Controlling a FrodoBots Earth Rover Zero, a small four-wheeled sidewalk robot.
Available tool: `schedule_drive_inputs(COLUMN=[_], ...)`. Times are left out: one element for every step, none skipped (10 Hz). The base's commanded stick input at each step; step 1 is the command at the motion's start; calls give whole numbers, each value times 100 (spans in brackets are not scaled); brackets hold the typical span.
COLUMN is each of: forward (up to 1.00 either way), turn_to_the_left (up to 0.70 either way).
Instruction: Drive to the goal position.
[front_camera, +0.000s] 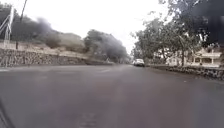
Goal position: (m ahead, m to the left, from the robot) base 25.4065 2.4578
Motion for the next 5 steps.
schedule_drive_inputs(forward=[98, 98, 98, 98, 98], turn_to_the_left=[0, 0, 0, 0, 0])
